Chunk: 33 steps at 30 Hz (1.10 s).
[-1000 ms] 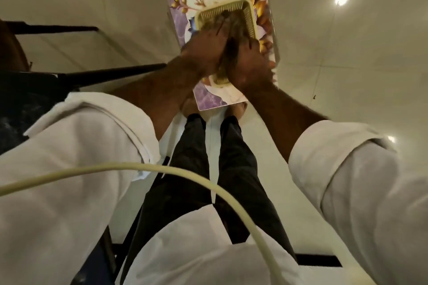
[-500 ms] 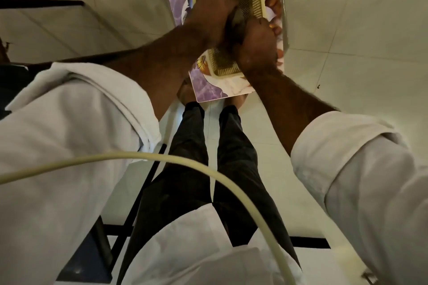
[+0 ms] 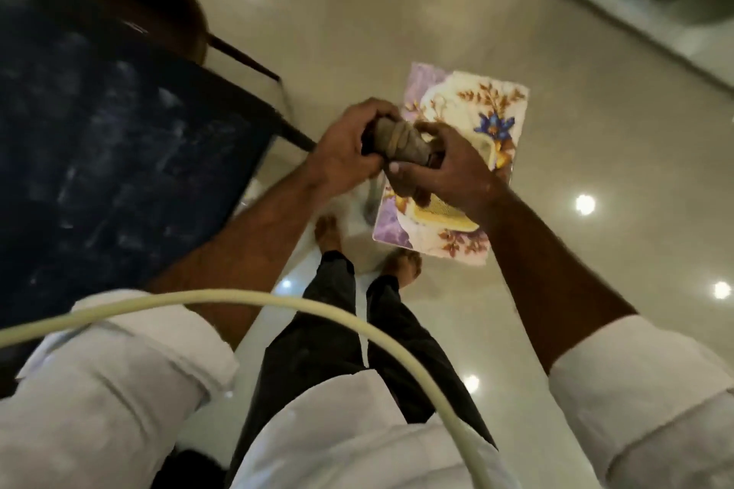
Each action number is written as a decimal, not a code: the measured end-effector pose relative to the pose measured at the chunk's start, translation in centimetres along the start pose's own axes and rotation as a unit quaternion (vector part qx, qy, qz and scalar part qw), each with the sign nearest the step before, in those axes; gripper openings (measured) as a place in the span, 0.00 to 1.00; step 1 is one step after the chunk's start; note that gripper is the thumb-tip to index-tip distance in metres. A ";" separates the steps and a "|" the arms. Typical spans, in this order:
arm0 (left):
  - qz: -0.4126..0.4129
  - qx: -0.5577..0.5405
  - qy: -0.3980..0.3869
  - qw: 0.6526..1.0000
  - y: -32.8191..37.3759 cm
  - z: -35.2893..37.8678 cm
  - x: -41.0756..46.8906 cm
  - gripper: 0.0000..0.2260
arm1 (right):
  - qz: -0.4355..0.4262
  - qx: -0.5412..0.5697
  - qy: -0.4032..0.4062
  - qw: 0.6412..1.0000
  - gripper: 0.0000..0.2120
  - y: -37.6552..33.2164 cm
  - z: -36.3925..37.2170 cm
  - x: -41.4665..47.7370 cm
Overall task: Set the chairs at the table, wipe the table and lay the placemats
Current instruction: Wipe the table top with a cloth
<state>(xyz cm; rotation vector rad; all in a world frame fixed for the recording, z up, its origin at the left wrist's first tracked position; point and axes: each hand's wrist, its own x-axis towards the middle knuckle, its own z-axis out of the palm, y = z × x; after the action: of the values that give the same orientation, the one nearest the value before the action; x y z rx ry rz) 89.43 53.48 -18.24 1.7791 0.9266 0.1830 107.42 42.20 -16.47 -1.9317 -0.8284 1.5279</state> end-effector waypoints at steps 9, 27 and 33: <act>-0.081 -0.059 0.235 0.967 1.2 -14.0 -16.2 0.43 | -0.127 -0.140 -0.214 0.958 0.11 -18.3 10.7 -1.8; -0.315 0.279 0.280 0.863 -13.8 -17.8 -31.5 0.33 | -0.359 -0.605 0.054 0.709 0.26 -16.0 30.1 -1.6; -0.320 0.309 0.305 0.842 -15.6 -16.2 -31.0 0.34 | -0.357 -0.592 0.063 0.720 0.26 -17.8 31.5 1.2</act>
<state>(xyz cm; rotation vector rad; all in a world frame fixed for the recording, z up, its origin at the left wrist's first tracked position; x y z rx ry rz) 51.81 46.82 -15.51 1.8819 2.1955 0.0031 74.40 56.15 -10.96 -1.8977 -2.5117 0.2699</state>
